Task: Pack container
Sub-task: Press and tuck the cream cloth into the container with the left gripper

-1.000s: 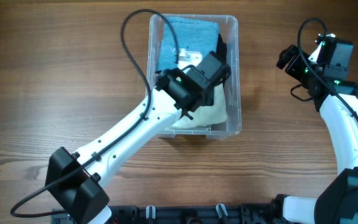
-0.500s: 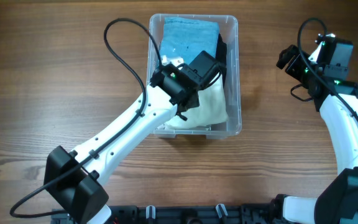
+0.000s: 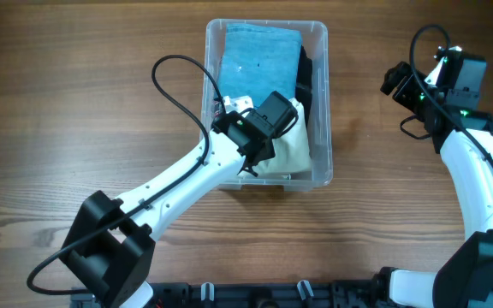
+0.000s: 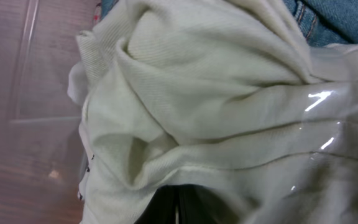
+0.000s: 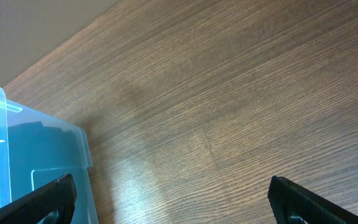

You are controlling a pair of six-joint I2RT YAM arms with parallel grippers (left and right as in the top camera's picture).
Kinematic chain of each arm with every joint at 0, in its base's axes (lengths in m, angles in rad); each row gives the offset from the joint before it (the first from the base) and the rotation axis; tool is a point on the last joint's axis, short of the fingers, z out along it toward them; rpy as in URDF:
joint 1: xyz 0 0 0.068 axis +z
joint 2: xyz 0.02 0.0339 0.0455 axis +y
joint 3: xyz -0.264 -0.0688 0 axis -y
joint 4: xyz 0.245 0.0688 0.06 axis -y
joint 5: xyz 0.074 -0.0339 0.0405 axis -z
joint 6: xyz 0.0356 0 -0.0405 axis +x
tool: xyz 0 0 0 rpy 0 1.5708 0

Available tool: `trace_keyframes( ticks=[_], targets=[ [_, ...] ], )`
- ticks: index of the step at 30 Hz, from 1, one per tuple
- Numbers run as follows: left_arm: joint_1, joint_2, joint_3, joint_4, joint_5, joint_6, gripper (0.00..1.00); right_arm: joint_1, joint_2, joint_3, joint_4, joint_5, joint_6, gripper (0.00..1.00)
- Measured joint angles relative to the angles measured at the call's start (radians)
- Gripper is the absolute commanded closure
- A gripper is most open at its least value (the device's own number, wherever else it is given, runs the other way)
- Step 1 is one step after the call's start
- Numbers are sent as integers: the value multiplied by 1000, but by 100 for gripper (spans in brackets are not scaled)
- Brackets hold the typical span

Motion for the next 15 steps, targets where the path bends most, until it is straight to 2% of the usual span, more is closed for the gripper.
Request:
trace_keyframes(
  ticks=[7, 11, 15],
  targets=[
    [0, -56, 46, 49, -45, 100, 96, 0, 0, 0, 0, 0, 0, 0],
    [0, -175, 101, 126, -52, 114, 96, 0, 0, 0, 0, 0, 0, 0],
    [0, -171, 111, 161, -19, 119, 96, 0, 0, 0, 0, 0, 0, 0]
  ],
)
